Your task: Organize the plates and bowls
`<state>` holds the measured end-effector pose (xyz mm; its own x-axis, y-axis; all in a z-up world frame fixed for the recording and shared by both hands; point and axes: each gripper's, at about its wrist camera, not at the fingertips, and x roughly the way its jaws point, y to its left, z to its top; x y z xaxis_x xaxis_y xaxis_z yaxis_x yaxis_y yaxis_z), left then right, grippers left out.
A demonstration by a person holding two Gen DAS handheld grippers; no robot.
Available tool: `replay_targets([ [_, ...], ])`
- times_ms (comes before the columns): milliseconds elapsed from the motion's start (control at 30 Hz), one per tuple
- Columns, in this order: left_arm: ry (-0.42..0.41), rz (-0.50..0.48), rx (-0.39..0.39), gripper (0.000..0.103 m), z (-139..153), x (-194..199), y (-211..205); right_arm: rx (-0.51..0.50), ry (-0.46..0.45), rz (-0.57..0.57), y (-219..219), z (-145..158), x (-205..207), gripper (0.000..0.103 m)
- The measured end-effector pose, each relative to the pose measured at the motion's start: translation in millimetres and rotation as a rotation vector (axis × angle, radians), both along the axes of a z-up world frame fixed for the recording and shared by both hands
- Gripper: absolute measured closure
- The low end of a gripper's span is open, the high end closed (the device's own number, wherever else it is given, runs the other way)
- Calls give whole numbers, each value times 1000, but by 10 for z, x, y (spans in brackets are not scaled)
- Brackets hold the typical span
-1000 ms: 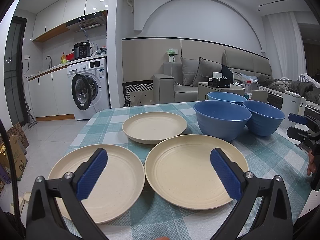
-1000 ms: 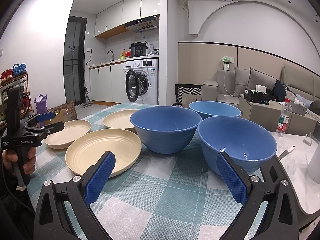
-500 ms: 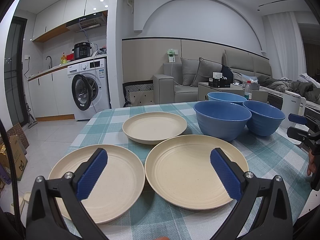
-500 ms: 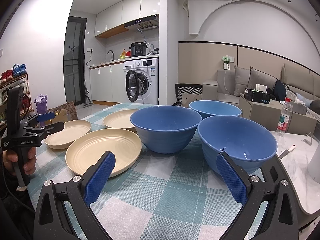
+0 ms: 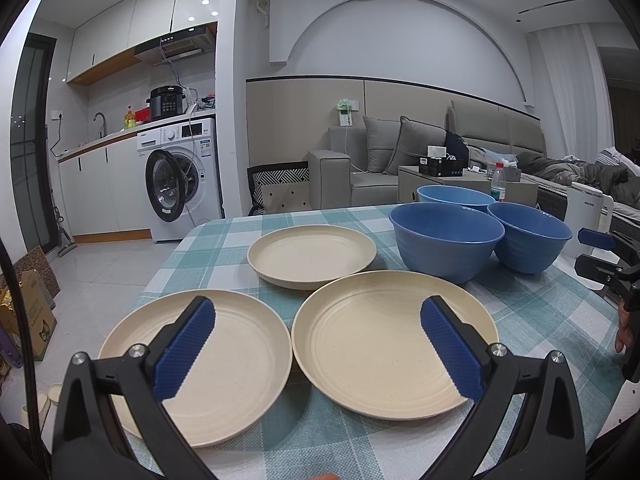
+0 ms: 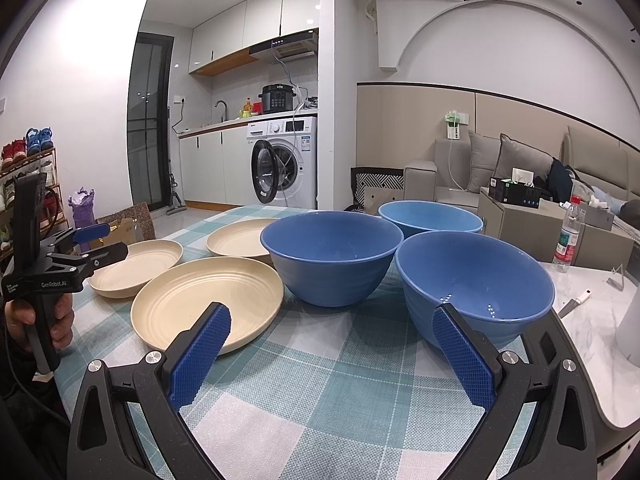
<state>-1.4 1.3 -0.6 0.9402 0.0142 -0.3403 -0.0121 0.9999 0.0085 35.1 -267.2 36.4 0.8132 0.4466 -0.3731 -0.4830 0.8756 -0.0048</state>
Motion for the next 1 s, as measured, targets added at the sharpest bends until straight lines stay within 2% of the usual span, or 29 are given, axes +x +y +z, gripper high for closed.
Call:
replay_targets([
  [533, -13, 25, 14, 0, 21, -37, -13, 2, 0, 0, -1, 0, -1, 0],
  [1000, 7, 23, 29, 0, 14, 17, -35, -1, 2, -2, 20, 8, 4, 0],
])
